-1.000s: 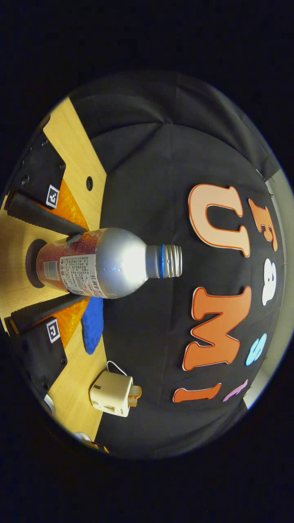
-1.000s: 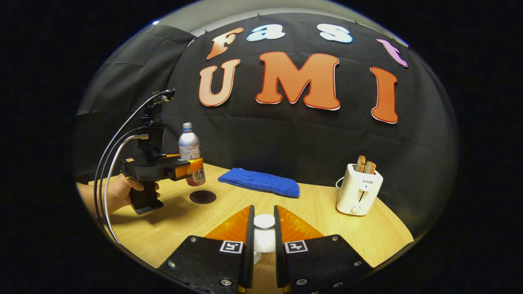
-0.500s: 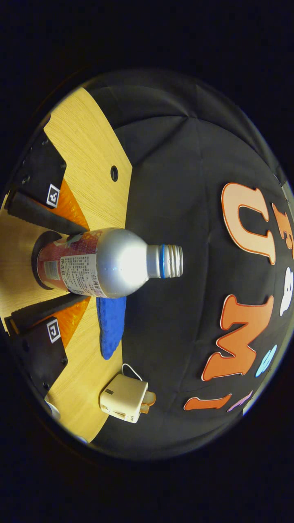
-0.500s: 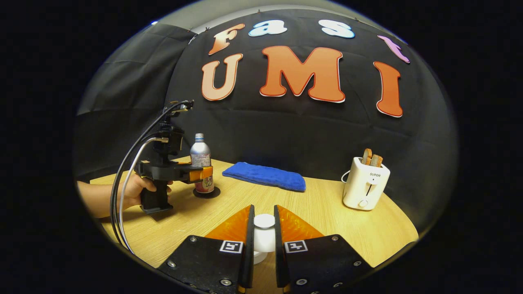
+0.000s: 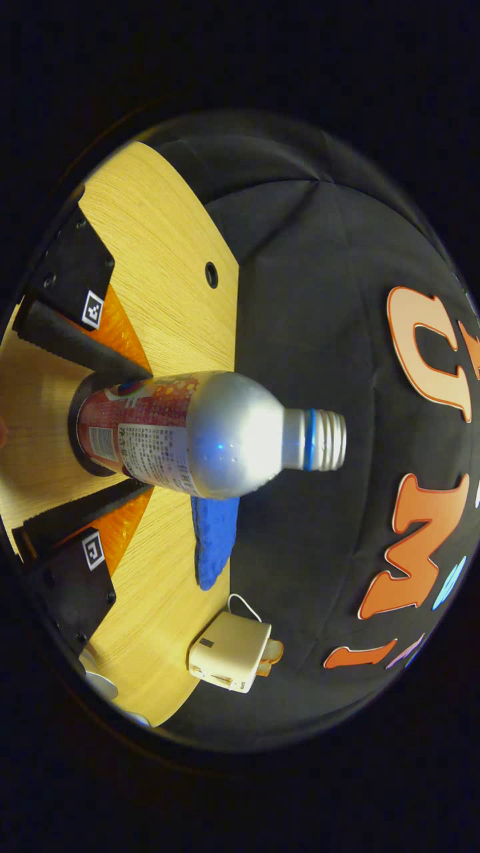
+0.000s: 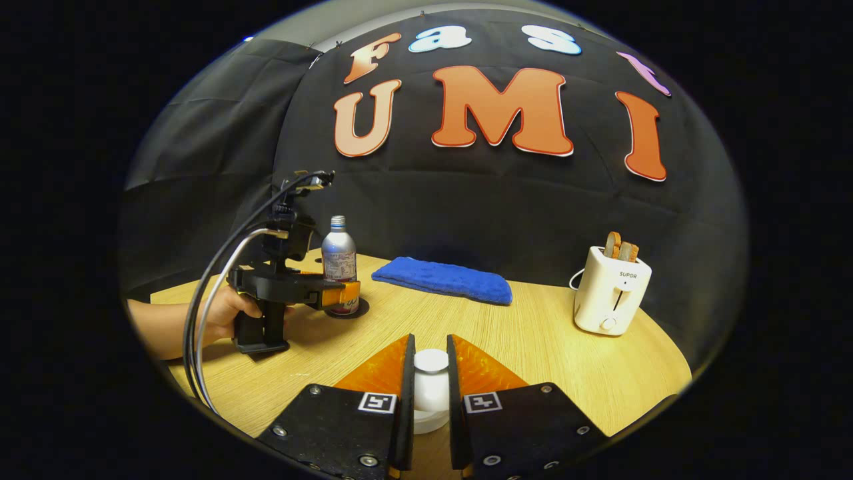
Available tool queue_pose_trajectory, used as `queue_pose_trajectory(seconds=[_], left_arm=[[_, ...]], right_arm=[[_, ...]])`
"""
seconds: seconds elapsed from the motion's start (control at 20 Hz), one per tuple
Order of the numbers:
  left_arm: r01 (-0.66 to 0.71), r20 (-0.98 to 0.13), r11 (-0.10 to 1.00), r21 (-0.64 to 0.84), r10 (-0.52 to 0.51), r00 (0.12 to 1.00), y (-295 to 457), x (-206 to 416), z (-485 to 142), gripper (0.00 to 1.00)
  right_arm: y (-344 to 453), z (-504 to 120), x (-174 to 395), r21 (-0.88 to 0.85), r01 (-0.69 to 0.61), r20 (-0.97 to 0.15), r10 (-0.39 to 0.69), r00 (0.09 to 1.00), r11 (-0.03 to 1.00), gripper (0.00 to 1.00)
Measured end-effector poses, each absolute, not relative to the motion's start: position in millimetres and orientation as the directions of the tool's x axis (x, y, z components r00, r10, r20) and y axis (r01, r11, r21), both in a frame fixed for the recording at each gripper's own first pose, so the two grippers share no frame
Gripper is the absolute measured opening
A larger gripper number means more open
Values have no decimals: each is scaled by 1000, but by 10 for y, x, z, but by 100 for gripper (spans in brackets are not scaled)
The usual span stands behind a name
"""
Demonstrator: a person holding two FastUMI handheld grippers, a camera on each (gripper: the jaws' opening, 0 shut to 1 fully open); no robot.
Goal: Open the teacup lid with one hand, grasp the water bottle and pour water into the teacup with the other hand; after pouring, place the water bottle on the coaster and then close the teacup lid.
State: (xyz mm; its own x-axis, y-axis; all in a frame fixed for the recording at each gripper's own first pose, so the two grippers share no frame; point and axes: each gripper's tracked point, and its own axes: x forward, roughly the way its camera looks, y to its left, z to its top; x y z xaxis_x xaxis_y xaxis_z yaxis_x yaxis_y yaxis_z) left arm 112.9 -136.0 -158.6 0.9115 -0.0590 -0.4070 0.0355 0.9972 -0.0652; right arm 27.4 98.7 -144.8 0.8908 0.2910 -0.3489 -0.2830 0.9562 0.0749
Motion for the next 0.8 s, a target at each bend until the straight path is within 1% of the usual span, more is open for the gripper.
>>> queue_pose_trajectory(seconds=[0.05, 0.25, 0.3, 0.4, 0.45, 0.5, 0.55, 0.8], left_arm=[[37, -414, 998, -54, -56, 909, -1344, 1097, -1594, 98], [47, -411, 997, -53, -65, 909, -1354, 893, -1501, 95], [49, -409, 997, -58, -68, 910, -1358, 855, -1476, 98], [54, -398, 996, -70, -77, 914, -1364, 716, -1369, 98], [56, -386, 996, -71, -79, 919, -1354, 670, -1307, 98], [57, -375, 996, -71, -79, 924, -1354, 622, -1251, 95], [57, -361, 996, -71, -79, 929, -1369, 568, -1194, 98], [62, -296, 997, -54, -75, 952, -1380, 355, -915, 98]], right_arm=[[1015, -1470, 275, 80, -288, -353, 297, 887, 954, 23], [1069, -1553, 296, 101, -291, -361, 307, 881, 951, 23], [1087, -1577, 306, 112, -291, -361, 312, 879, 950, 22], [1130, -1624, 310, 124, -298, -363, 322, 874, 947, 22], [1138, -1643, 320, 123, -298, -361, 322, 875, 947, 23], [1153, -1684, 325, 126, -298, -366, 324, 872, 946, 23], [1162, -1720, 324, 131, -296, -372, 324, 870, 946, 23], [1177, -1855, 312, 131, -291, -384, 319, 867, 948, 23]])
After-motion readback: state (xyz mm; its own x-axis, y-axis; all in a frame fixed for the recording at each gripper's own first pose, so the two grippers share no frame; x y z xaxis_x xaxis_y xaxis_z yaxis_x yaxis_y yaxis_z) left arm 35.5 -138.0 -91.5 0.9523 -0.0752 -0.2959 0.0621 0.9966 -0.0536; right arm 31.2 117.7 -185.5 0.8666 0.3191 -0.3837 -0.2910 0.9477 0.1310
